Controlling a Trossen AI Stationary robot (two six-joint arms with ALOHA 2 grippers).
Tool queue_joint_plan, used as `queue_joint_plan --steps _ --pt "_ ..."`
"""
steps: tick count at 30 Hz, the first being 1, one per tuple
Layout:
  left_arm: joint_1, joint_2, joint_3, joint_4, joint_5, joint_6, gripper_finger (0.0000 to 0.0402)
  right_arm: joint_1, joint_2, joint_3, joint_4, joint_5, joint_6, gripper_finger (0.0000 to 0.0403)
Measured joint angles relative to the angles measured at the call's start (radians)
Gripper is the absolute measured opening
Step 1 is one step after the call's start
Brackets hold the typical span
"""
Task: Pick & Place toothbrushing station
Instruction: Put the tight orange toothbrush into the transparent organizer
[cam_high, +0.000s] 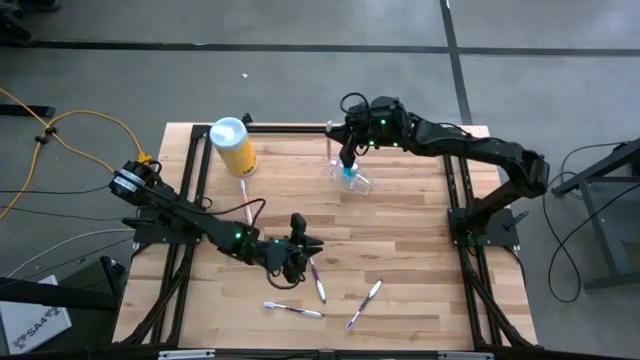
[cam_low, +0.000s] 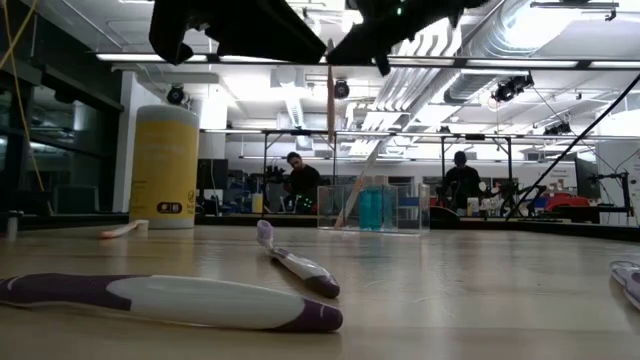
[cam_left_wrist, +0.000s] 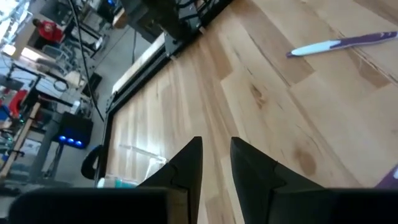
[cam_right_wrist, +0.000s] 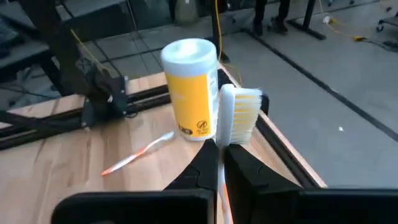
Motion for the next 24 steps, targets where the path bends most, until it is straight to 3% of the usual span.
queue_joint_plan --steps 10,24 --pt "0.000 0.000 0.000 -0.013 0.001 -0.028 0.0076 -0.098 0.006 -0.206 0.266 -0.017 0.021 0.0004" --pt "0.003 0.000 0.000 -0.010 0.001 -0.050 0.0076 -0.122 0.083 -0.267 0.322 -0.065 0.009 0.0004"
